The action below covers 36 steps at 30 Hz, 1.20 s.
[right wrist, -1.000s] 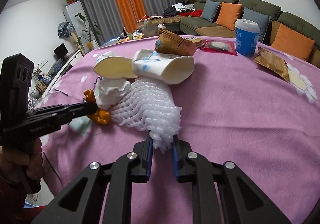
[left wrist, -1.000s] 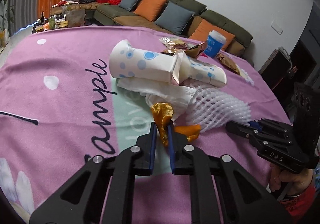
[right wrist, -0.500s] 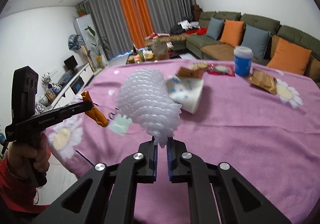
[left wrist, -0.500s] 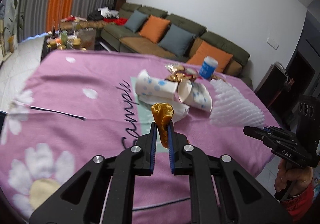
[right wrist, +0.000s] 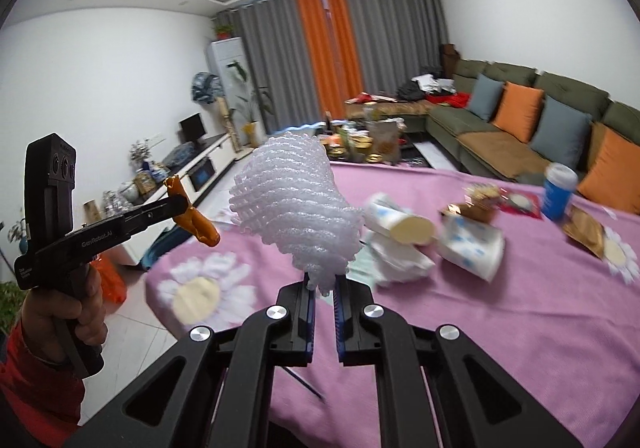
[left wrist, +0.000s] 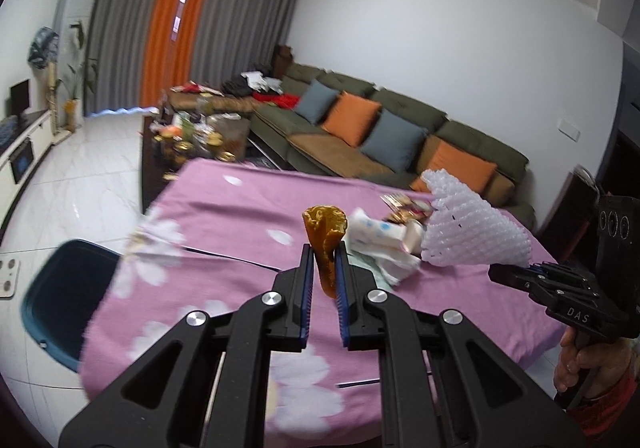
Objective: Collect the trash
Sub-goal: 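Carry the foam net and orange peel over the teal bin with both tools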
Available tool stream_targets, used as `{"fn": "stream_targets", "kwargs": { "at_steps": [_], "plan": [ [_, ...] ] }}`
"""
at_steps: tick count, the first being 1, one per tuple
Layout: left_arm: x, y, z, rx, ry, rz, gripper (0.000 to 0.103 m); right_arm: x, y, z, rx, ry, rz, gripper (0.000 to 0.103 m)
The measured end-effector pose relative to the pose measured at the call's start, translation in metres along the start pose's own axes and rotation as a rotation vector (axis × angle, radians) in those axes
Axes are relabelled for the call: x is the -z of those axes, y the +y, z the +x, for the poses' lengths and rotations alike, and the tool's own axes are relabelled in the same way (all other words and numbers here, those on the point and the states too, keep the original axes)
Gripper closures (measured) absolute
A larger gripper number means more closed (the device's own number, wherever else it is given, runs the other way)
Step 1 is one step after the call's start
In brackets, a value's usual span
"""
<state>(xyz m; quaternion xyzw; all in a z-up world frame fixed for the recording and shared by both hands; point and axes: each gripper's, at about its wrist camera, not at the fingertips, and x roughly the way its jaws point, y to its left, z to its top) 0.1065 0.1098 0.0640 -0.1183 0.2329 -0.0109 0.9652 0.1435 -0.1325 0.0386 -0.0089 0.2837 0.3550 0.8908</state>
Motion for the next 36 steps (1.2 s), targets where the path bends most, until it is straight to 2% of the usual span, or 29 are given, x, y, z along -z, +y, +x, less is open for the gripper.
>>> {"fn": "stream_targets", "kwargs": {
  "at_steps": [12,22,29,36],
  "plan": [
    [-0.013,0.07,-0.09,-0.174,-0.118,-0.067,0.092,-0.041,0.078,0.038,-0.144,-0.011,-0.119,0.097],
    [-0.005,0.129,-0.133,-0.3,-0.136,-0.134,0.092,-0.066,0.135,0.086,-0.245,0.034,-0.203,0.097],
    [0.008,0.179,-0.135,-0.37,-0.091,-0.197,0.092,-0.074,0.18,0.148,-0.276,0.139,-0.287,0.096],
    [0.024,0.218,-0.096,-0.413,-0.003,-0.256,0.092,-0.073,0.217,0.207,-0.294,0.237,-0.354,0.096]
  ]
}}
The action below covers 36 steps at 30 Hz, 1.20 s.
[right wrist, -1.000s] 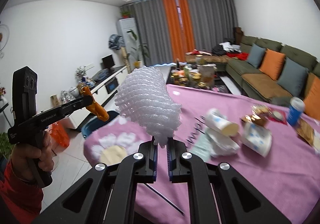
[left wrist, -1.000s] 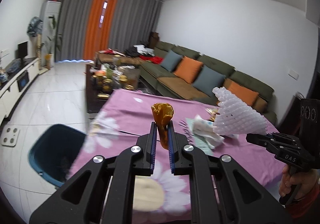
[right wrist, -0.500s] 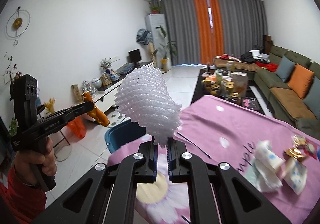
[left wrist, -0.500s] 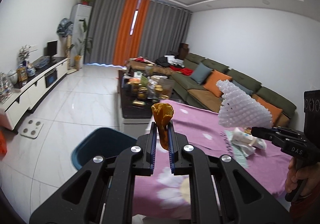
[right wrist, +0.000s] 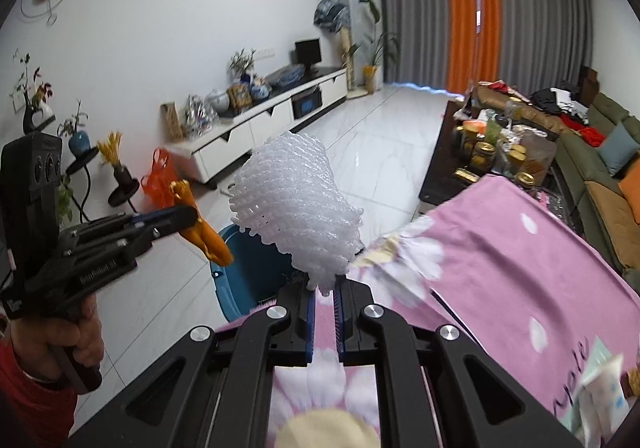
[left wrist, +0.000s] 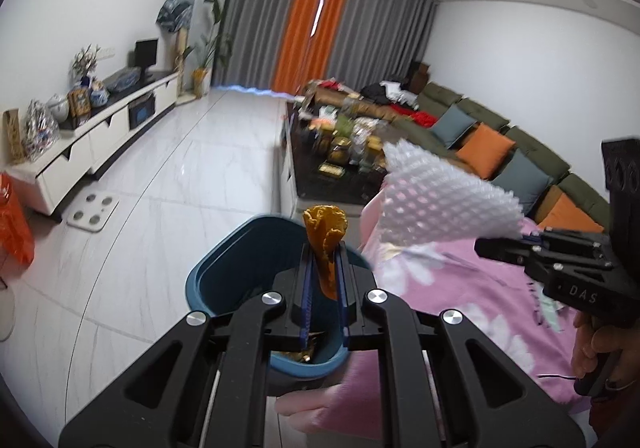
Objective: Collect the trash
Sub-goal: 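Carry the foam net and orange peel over the teal bin with both tools, then open both tools to drop the net and peel into the bin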
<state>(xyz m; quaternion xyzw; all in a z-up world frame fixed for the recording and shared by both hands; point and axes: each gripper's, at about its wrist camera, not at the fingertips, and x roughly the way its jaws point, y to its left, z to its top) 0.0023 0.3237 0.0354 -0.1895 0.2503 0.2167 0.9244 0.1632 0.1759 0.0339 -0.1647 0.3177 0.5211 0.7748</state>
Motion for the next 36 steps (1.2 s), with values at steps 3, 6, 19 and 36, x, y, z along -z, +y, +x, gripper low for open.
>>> {"fn": "stream_targets", "kwargs": {
  "at_steps": [3,6,19,36],
  "plan": [
    [0.003,0.006,0.033,-0.017,0.042,-0.025,0.092,-0.009,0.007,0.028,-0.001,0.043,-0.038,0.096],
    [0.008,0.015,0.063,-0.036,0.078,-0.038,0.092,-0.015,0.013,0.048,-0.002,0.078,-0.072,0.096],
    [0.024,0.027,0.153,-0.105,0.187,-0.028,0.092,-0.02,0.023,0.115,0.019,0.208,-0.14,0.096],
    [0.047,0.032,0.232,-0.177,0.291,-0.008,0.088,-0.018,0.028,0.165,0.063,0.306,-0.216,0.093]
  ]
}}
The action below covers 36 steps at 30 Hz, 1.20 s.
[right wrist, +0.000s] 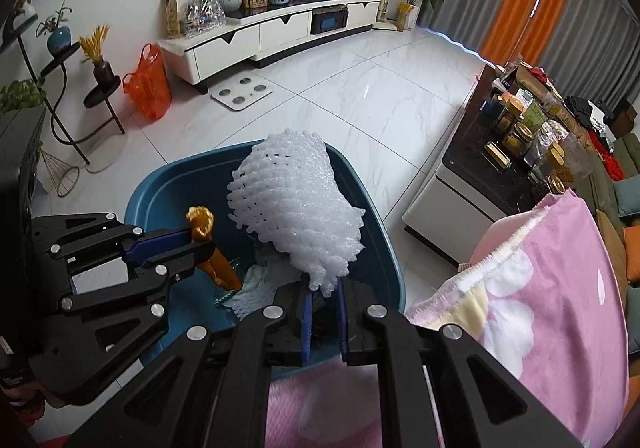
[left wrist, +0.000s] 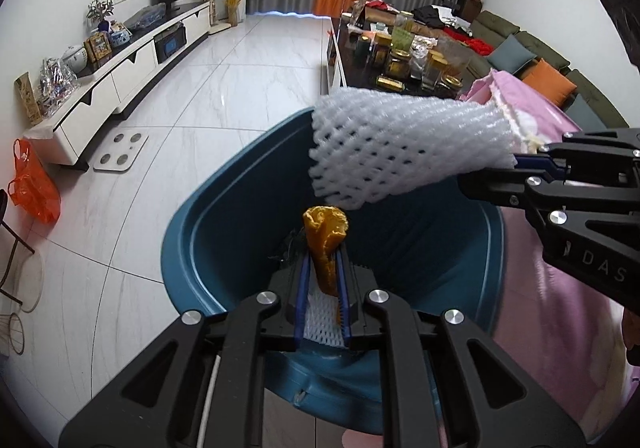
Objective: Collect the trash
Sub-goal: 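Open both tools to drop the net and peel into the bin, then move both tools back over the table toward the paper cups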
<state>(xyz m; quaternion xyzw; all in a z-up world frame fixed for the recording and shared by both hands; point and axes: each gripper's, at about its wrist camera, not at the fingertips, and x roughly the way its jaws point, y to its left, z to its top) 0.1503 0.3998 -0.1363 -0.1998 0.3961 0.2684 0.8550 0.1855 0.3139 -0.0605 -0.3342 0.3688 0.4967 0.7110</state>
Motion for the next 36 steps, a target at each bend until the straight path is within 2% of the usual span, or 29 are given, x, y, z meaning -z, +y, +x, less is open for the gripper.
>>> {"fn": "stream_targets", "kwargs": {
  "at_steps": [2,5,7,10,17,25,30,34,36],
  "plan": [
    [0.001,-0.002,0.006,-0.01,0.007,0.001,0.085,-0.002,0.001,0.004,0.008,0.007,-0.008,0.09],
    [0.001,-0.002,0.009,-0.019,-0.001,-0.012,0.071,-0.003,0.001,0.006,0.023,0.005,-0.019,0.086],
    [0.001,-0.001,0.008,-0.026,-0.012,-0.012,0.055,-0.002,0.001,0.006,0.029,0.001,-0.017,0.077],
    [0.0,-0.002,0.005,-0.039,-0.024,-0.007,0.052,-0.003,0.002,0.004,0.032,-0.011,-0.017,0.071],
    [0.001,0.009,-0.018,-0.062,-0.07,-0.026,0.034,-0.002,-0.002,-0.012,0.04,-0.061,-0.007,0.062],
    [0.006,0.014,-0.066,-0.091,-0.155,-0.032,0.01,0.005,-0.01,-0.057,0.052,-0.172,0.02,0.043],
    [0.008,0.01,-0.105,-0.091,-0.219,-0.024,0.006,0.021,-0.017,-0.096,0.078,-0.271,0.048,0.021],
    [0.007,-0.007,-0.137,-0.082,-0.274,-0.008,0.006,0.041,-0.024,-0.127,0.108,-0.338,0.068,0.01],
    [0.006,-0.015,-0.149,-0.064,-0.293,0.005,0.006,0.054,-0.027,-0.142,0.127,-0.366,0.079,0.008]
  ]
}}
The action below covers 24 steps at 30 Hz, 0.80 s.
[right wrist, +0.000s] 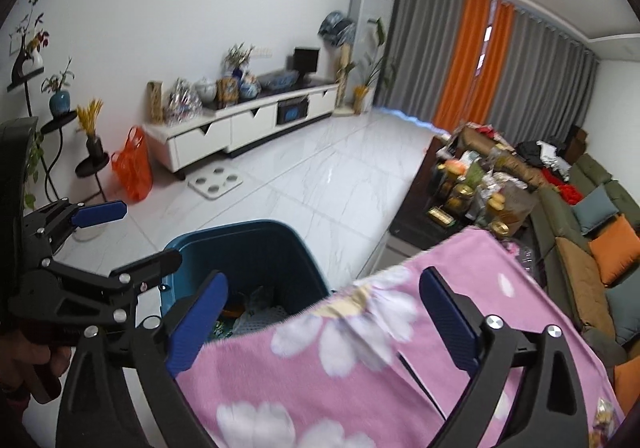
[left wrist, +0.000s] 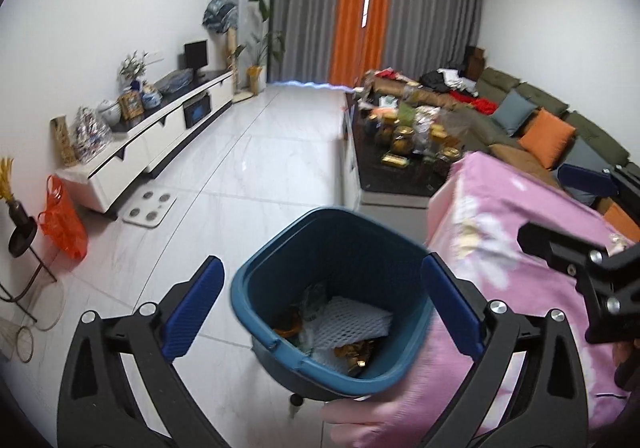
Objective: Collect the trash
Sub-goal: 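Move both tools back over the table toward the paper cups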
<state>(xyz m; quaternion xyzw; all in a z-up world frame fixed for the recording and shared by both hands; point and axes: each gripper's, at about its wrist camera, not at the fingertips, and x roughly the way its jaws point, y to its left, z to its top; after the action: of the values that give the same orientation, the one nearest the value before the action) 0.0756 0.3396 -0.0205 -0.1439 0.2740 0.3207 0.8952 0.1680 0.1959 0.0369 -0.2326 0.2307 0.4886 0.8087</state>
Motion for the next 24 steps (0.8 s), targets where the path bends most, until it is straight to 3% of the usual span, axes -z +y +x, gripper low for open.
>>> {"fn": "stream_targets", "kwargs": {
  "at_steps": [12,18,24],
  "plan": [
    [-0.008,-0.087,-0.093,0.164,-0.134,0.084,0.006,0.066,-0.039,-0.11,0.133,-0.12,0.127,0.007],
    [0.01,-0.132,-0.136,0.265,-0.18,0.135,0.006,0.116,-0.055,-0.165,0.21,-0.165,0.217,0.007],
    [0.038,-0.169,-0.159,0.352,-0.171,0.192,0.006,0.16,-0.062,-0.206,0.303,-0.193,0.297,0.007]
  ]
}}
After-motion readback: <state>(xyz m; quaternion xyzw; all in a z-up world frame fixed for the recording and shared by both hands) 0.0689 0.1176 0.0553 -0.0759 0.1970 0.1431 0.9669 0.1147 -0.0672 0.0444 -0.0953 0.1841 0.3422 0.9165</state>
